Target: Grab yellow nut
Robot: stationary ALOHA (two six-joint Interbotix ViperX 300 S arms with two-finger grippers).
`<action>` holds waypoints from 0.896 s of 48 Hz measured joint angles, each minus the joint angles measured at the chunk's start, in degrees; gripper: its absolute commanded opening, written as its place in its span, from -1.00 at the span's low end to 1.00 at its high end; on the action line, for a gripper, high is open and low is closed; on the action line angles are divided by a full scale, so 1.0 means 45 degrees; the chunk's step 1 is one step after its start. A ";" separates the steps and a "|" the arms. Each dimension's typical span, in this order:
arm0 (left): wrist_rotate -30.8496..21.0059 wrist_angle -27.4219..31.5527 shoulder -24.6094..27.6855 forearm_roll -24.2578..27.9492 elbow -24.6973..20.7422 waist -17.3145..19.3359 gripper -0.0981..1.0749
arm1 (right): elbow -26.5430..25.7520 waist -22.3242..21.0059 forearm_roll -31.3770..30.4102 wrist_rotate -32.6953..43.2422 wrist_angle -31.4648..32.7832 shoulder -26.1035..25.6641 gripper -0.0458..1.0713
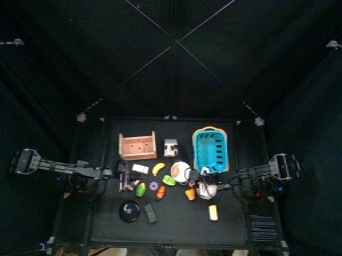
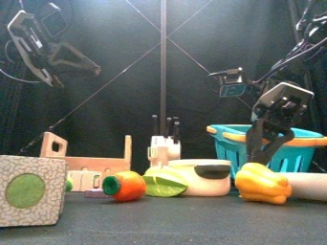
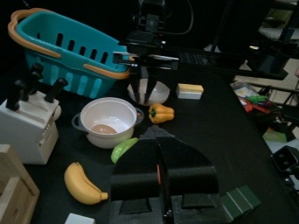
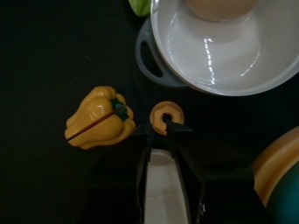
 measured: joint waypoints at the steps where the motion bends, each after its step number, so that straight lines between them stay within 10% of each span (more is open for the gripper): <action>1: 0.0000 0.0000 0.0020 0.0000 0.0000 0.0000 -0.87 | -0.0039 0.0000 -0.0039 0.0000 0.0137 -0.0020 0.21; 43: 0.0000 0.0000 0.0020 0.0000 0.0000 0.0000 -0.87 | -0.1387 0.1211 0.0059 0.1094 0.2070 -0.0313 0.23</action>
